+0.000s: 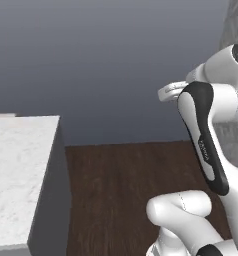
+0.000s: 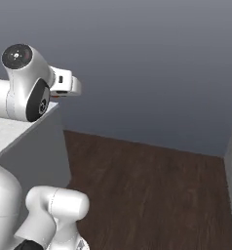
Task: Take the strawberry from the fridge and place it on top of the pancake, located on the dining counter.
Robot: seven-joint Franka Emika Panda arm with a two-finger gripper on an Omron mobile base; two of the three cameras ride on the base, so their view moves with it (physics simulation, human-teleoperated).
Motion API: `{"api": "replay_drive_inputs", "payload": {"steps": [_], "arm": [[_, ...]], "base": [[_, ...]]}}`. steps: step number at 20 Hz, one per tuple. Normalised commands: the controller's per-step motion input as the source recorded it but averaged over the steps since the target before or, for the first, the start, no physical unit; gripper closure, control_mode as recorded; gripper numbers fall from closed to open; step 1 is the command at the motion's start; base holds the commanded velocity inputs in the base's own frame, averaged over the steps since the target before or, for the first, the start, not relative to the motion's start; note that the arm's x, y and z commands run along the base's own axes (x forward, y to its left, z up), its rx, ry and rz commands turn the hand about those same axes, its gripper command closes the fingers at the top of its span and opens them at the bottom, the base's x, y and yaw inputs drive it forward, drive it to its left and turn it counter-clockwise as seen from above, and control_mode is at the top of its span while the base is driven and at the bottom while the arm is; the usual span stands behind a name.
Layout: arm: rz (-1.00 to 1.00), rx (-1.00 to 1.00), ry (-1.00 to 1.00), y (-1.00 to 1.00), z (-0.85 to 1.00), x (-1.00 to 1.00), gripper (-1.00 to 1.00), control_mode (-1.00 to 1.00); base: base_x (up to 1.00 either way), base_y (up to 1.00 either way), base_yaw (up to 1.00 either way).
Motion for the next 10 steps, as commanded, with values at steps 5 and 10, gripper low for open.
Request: {"api": "replay_drive_inputs", "payload": {"steps": [5, 10], "arm": [[0.0, 0.0, 0.0, 0.0, 0.0, 0.0, 1.0, 1.0], [0.0, 0.0, 0.0, 0.0, 0.0, 0.0, 1.0, 1.0]], "base": [[1.0, -0.15, 0.55], [1.0, -0.22, 0.57]]}}
